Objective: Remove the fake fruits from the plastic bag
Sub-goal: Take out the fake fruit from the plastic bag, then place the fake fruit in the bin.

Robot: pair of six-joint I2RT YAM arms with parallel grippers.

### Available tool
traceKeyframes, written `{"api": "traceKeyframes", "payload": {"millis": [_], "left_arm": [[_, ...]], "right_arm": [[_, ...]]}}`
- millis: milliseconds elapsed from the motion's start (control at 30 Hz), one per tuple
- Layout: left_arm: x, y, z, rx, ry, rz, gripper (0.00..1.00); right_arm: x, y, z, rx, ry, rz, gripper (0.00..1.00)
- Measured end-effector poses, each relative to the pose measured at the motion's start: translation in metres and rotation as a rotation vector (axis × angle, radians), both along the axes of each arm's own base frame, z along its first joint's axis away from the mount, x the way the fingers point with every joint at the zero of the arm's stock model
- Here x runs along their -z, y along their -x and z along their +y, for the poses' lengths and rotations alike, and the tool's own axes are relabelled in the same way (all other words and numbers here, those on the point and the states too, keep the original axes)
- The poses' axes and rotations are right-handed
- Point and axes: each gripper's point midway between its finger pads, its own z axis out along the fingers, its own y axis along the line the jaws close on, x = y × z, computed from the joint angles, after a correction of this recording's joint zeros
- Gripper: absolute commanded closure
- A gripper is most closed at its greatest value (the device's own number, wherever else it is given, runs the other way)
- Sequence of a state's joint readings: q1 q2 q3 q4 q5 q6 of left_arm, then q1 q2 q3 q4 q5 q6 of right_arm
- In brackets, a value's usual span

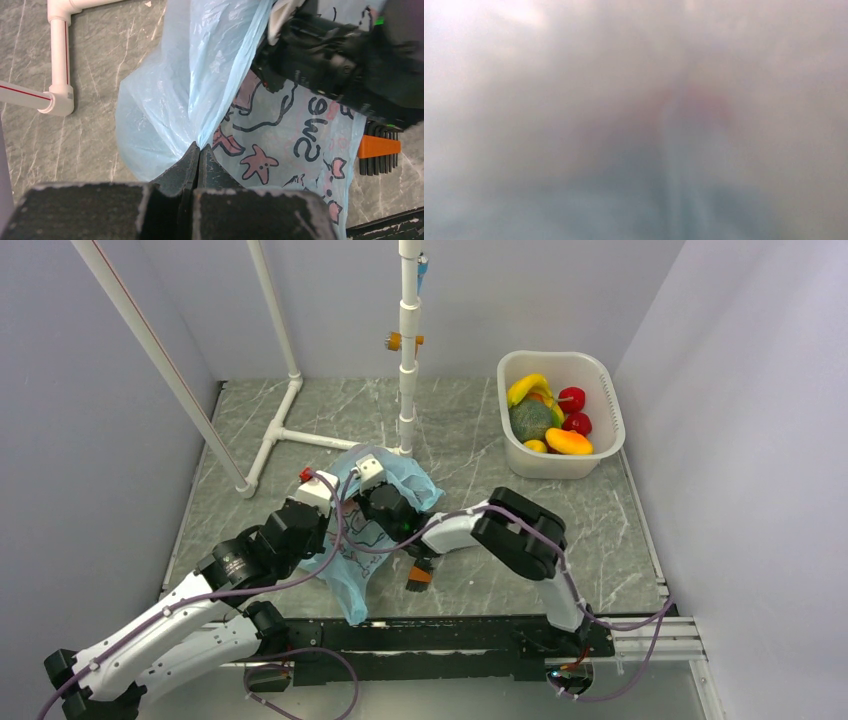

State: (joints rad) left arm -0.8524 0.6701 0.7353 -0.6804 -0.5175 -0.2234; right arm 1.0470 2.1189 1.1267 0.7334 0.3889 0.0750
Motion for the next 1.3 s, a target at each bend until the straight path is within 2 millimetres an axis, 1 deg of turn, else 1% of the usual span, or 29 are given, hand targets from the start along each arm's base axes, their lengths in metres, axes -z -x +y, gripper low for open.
{"api": "traceKeyframes", "payload": {"millis": [100, 200, 267, 367, 500, 600, 733, 1067, 1200, 1300], "left_arm": [[0.0, 0.0, 0.0, 0.0, 0.001, 0.0, 1.0], [0.0, 0.001, 0.001, -0.001, 0.002, 0.0, 1.0], [-0.001, 0.002, 0.002, -0.001, 0.005, -0.002, 1.0], [0.0, 0.003, 0.003, -0.002, 0.001, 0.002, 1.0], [0.001, 0.003, 0.003, -0.002, -0.002, 0.005, 1.0], [0.001, 0.003, 0.004, -0.003, -0.002, 0.006, 1.0], [-0.001, 0.004, 0.004, -0.005, 0.002, 0.004, 1.0], [-0.002, 0.005, 0.006, -0.007, -0.002, 0.007, 1.0], [-0.001, 0.005, 0.006, -0.007, -0.004, 0.008, 1.0], [-0.001, 0.005, 0.006, -0.007, -0.006, 0.01, 1.0]], "right_arm": [[-0.024, 0.012, -0.004, -0.003, -0.028, -0.012, 1.0], [-0.038, 0.032, -0.007, -0.019, -0.035, -0.012, 1.0], [-0.042, 0.052, -0.01, -0.029, -0.027, -0.004, 1.0], [-0.042, 0.081, -0.014, -0.051, -0.011, 0.019, 1.0], [-0.045, 0.12, -0.023, -0.076, 0.001, 0.06, 1.0], [-0.057, 0.139, -0.03, -0.085, -0.016, 0.082, 1.0], [-0.08, 0.148, -0.041, -0.073, -0.061, 0.096, 1.0], [-0.139, 0.154, -0.067, -0.051, -0.162, 0.09, 1.0], [-0.171, 0.158, -0.078, -0.056, -0.236, 0.076, 1.0], [-0.191, 0.16, -0.088, -0.058, -0.281, 0.066, 1.0]]}}
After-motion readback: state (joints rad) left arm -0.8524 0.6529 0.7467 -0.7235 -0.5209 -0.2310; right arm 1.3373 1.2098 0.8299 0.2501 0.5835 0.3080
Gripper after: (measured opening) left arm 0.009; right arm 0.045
